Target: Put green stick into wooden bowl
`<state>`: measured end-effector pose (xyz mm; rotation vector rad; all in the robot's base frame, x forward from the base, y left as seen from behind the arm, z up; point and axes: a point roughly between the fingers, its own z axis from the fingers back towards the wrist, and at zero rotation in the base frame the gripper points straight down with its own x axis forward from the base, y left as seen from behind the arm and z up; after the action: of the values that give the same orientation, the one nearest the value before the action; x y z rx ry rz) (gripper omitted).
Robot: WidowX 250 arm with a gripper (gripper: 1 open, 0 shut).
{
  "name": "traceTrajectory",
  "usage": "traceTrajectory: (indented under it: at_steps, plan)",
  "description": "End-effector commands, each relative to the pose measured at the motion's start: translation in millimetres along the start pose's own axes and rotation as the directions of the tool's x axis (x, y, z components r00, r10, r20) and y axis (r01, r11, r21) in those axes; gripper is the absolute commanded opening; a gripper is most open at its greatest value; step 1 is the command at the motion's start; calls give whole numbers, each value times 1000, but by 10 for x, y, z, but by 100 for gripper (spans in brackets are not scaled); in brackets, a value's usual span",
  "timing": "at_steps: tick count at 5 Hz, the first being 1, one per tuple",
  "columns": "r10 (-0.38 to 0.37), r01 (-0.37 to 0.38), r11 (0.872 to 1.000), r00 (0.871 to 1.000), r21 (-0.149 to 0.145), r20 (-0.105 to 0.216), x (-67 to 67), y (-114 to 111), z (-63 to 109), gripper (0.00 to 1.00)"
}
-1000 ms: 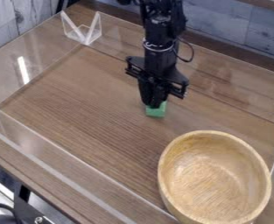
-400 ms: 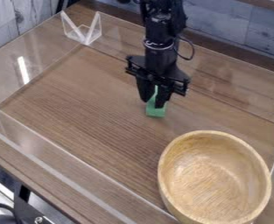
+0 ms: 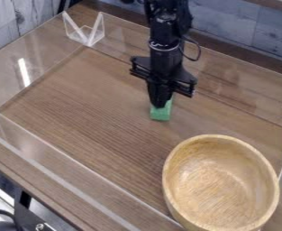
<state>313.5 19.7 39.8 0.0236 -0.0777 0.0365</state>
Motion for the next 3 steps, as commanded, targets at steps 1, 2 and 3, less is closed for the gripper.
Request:
traceTrajectory:
  at_steps: [1, 2, 3]
  plan:
    - [-15, 15, 1000, 999, 4, 30, 60, -72, 13, 0]
    - [-22, 22, 1000, 999, 6, 28, 65, -124, -48, 0]
    - [-28, 28, 1000, 999, 6, 24, 67, -176, -109, 0]
